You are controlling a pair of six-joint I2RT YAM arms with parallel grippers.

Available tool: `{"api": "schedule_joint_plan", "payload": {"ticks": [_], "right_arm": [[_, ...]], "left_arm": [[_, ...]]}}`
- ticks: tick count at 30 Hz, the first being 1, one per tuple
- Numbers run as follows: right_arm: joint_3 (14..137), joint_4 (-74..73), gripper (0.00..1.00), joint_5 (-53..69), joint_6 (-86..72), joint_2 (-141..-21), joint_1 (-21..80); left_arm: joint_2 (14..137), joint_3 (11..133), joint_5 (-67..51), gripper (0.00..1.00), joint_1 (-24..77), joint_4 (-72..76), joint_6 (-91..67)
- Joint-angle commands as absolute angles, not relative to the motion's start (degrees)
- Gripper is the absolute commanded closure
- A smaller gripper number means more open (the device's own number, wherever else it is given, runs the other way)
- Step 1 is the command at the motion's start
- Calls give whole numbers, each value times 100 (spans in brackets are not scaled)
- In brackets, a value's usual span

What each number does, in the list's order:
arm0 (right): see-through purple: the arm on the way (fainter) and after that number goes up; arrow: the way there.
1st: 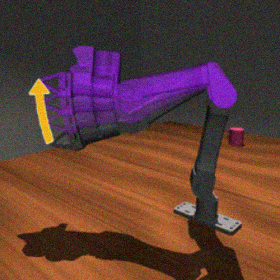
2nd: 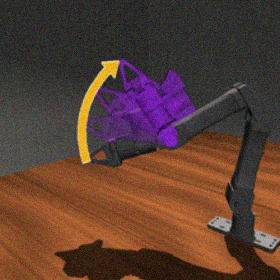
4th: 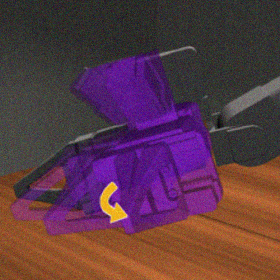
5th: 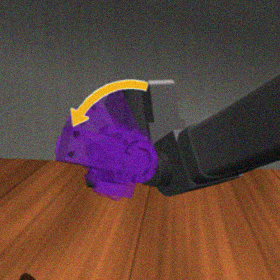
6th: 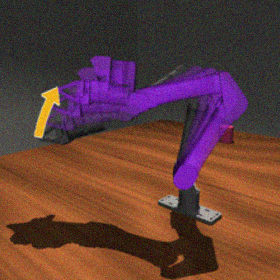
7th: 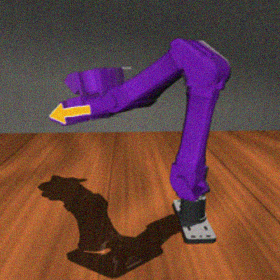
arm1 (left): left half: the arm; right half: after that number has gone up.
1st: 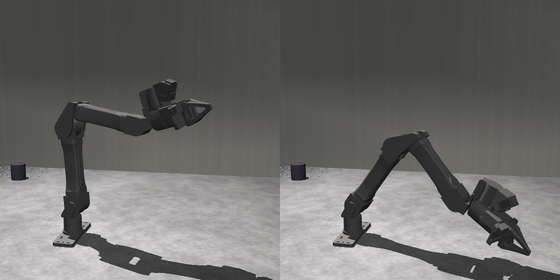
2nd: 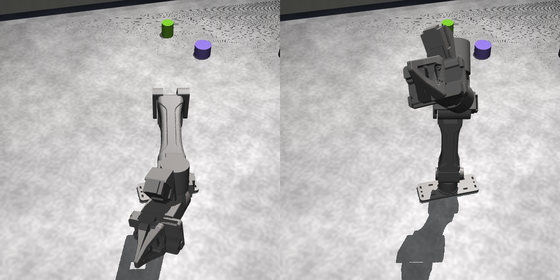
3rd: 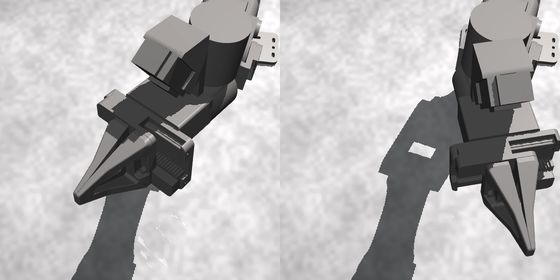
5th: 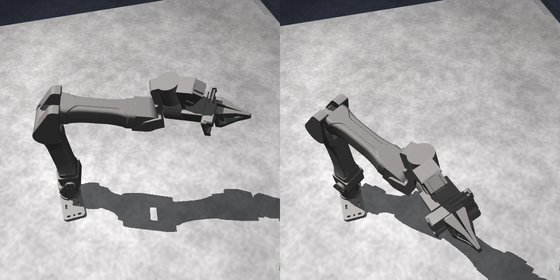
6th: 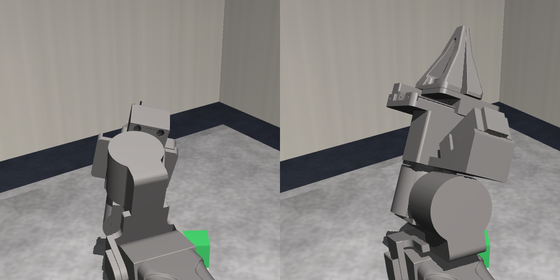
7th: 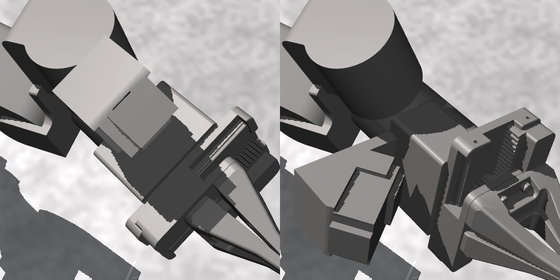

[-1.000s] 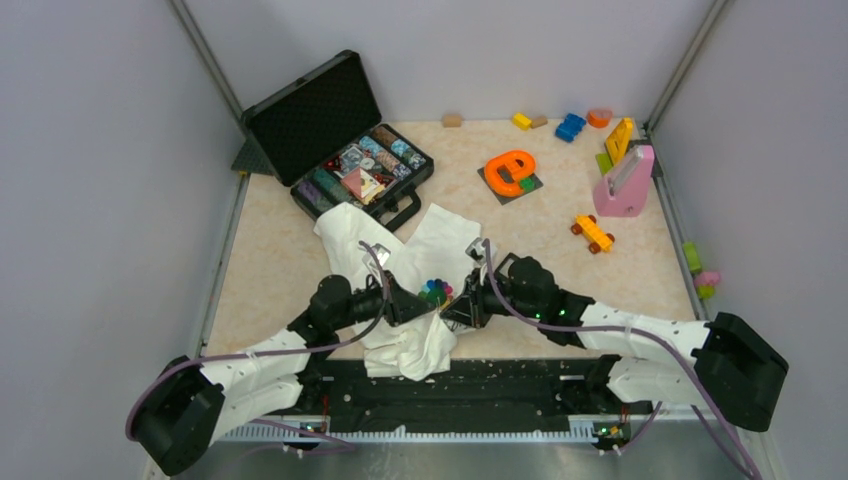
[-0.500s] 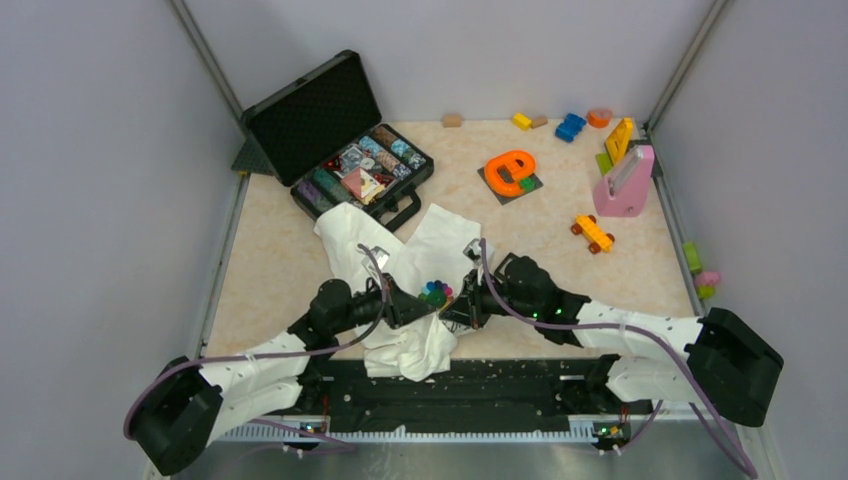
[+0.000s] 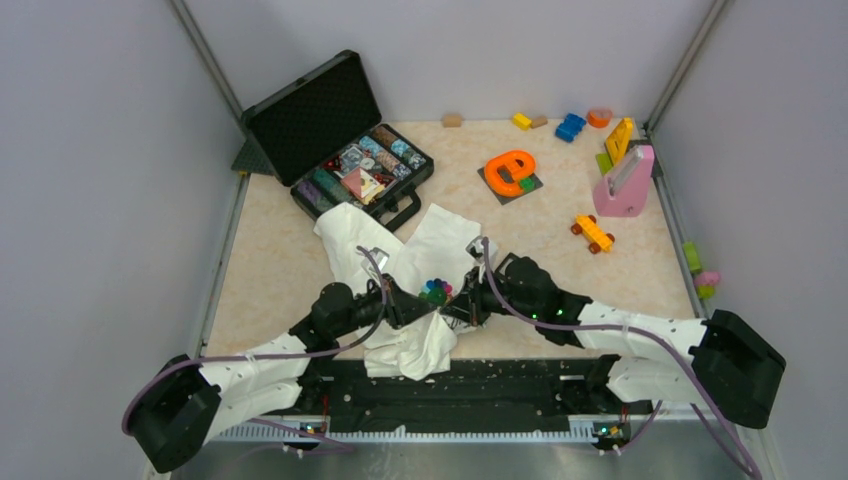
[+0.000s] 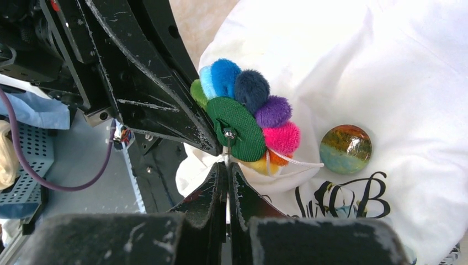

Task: Remove the brooch from the garment
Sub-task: Pick up the clothes at the center of the board.

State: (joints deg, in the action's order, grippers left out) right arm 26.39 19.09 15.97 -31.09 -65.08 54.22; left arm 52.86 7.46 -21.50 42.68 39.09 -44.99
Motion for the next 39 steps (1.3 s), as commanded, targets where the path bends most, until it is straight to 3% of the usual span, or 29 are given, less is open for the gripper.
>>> {"api": "schedule_joint_plan", "payload": {"ticks": [1,4,7,11,19,21,25,27,35,39], "right_arm": [[2937,2022,100,1227,-3073,-6340,5469],[2907,2133,100,1218,-3101,-6297,5469],[2990,1978,100,1237,-3051,-6353,5469],[3006,1917,100,1286,-3025,-6401,5467],[3096,1801,100,1477,-2956,-6459,5471],[3139,1744,100,1516,-2915,-6461,5467],[3211,1526,100,1467,-2832,-6371,5467],[3225,1411,100,1446,-2785,-6319,5467],[3219,1258,100,1924,-2621,-6344,5467],[3221,1199,100,1987,-2573,-6309,5467]], "left_arm": [[5257,727,-2271,97,4357,4339,-4458],[5314,748,-2293,94,4385,4346,-4438],[5285,749,-2301,84,4386,4353,-4464],[5148,752,-2377,55,4386,4385,-4463],[4997,860,-2206,53,4386,4069,-4225],[5034,955,-2047,49,4387,3803,-4185],[4995,933,-1507,33,4358,3517,-4260],[4824,863,-1374,11,4311,3507,-4366],[4164,1146,-850,1,4189,2538,-4550],[3733,1907,836,2,4176,477,-4899]]}}
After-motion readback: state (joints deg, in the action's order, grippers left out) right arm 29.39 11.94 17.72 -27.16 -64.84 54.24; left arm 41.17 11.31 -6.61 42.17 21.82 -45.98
